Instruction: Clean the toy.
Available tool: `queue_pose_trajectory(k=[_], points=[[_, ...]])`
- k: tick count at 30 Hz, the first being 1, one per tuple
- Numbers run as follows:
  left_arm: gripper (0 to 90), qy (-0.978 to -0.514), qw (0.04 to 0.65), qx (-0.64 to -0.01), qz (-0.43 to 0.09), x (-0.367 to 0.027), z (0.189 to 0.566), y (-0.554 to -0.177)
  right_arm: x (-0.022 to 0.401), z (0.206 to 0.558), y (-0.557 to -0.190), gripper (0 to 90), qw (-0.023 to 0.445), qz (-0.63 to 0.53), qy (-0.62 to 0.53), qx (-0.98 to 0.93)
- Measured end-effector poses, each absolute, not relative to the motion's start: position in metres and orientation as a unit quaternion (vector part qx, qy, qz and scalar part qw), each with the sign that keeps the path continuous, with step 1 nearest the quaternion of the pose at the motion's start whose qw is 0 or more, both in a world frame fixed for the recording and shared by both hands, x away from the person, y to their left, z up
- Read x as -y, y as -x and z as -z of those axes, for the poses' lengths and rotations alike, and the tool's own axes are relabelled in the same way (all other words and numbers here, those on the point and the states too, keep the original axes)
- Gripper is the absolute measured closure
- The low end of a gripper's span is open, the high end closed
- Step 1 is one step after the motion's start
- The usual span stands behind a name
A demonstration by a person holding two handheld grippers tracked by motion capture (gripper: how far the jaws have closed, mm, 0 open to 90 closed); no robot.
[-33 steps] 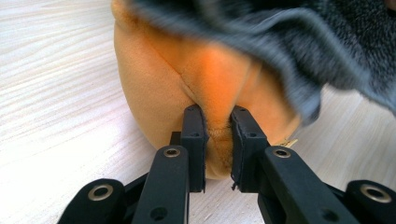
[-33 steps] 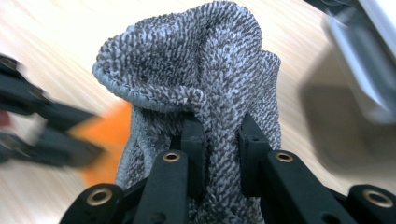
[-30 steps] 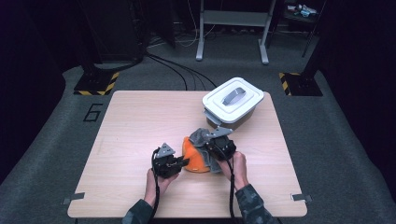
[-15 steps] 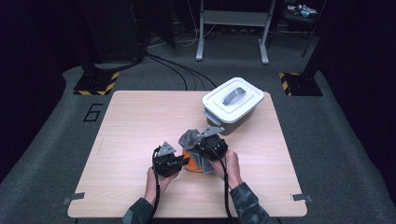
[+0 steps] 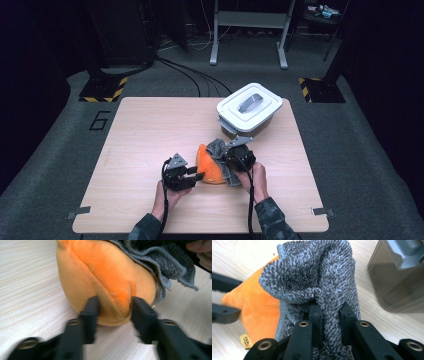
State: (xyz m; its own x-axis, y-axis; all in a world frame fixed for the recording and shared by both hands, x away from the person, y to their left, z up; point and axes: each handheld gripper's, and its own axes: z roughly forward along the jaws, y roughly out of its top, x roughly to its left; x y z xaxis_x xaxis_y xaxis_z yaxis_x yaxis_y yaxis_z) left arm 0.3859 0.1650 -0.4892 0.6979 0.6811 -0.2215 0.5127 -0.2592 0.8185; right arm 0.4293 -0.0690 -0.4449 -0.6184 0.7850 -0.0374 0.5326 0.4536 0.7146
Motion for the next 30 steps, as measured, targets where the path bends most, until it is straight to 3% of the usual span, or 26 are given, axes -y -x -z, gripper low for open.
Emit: queue_pose_trajectory(k=[3, 7, 11, 15, 17, 23, 26, 30], points=[[74.3, -0.784, 0.477, -0.386, -0.092, -0.164, 0.49, -0.386, 0.066, 0.433, -0.43, 76.2, 0.187, -0.349, -0.393, -0.83], [77.6, -0.776, 0.485, -0.391, -0.093, -0.164, 0.491, -0.383, 0.039, 0.412, -0.418, 76.2, 0.187, -0.37, -0.361, -0.836], [80.0, -0.78, 0.474, -0.392, -0.111, -0.165, 0.491, -0.383, 0.006, 0.423, -0.421, 76.4, 0.204, -0.326, -0.321, -0.866], [81.1, -0.77, 0.483, -0.404, -0.104, -0.166, 0.494, -0.382, 0.018, 0.428, -0.425, 76.7, 0.203, -0.324, -0.342, -0.858], [81.0, -0.77, 0.482, -0.406, -0.102, -0.167, 0.494, -0.383, 0.032, 0.428, -0.425, 76.7, 0.229, -0.304, -0.345, -0.858], [80.8, -0.775, 0.483, -0.394, -0.1, -0.16, 0.49, -0.383, 0.077, 0.445, -0.426, 76.6, 0.208, -0.307, -0.4, -0.838], [80.7, -0.774, 0.488, -0.39, -0.105, -0.159, 0.485, -0.384, 0.07, 0.429, -0.421, 76.4, 0.222, -0.316, -0.387, -0.837], [80.8, -0.782, 0.476, -0.386, -0.11, -0.156, 0.483, -0.384, 0.032, 0.409, -0.415, 76.4, 0.199, -0.354, -0.337, -0.849]])
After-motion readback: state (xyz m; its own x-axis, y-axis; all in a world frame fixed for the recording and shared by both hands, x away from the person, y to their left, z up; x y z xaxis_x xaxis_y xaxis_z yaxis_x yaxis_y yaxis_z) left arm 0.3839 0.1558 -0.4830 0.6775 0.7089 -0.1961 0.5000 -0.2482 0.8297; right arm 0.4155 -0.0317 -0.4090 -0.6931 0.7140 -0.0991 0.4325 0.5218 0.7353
